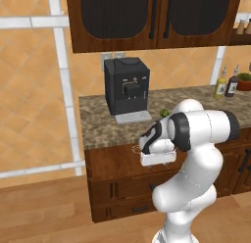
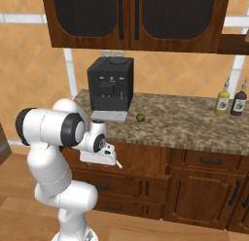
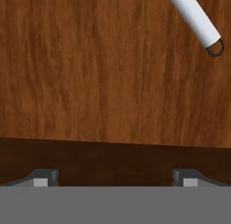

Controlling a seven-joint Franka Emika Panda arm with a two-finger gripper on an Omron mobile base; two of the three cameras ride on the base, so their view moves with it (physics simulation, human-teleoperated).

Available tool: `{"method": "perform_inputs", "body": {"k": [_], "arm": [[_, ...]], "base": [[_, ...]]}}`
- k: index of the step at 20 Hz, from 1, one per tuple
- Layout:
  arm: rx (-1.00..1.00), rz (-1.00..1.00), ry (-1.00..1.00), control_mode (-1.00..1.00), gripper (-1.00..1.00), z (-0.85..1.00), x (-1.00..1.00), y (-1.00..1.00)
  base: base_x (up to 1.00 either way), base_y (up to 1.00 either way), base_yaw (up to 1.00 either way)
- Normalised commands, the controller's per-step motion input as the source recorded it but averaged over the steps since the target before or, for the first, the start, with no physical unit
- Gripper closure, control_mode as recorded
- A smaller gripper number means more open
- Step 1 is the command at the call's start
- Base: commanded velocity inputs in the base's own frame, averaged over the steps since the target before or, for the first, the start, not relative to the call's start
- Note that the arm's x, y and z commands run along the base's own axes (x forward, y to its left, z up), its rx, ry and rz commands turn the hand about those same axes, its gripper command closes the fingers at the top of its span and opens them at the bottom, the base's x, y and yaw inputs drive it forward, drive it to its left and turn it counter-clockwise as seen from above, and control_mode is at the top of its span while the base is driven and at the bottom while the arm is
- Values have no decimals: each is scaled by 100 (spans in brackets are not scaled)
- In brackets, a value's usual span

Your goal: Pick the whisk from the drawer and place it on the counter.

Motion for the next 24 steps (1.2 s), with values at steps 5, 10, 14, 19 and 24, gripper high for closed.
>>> {"method": "perform_inputs", "body": {"k": [5, 10, 14, 19, 24], "arm": [[0, 2, 4, -100, -100, -5, -58, -20], [0, 1, 0, -100, -100, 0, -95, -30], [0, 0, 0, -100, -100, -1, -97, -23], [0, 0, 0, -100, -100, 0, -73, -10], [3, 1, 0, -100, -100, 6, 37, -14]], "base": [[0, 0, 0], [0, 0, 0], [0, 0, 0], [0, 0, 0], [0, 0, 0]]}}
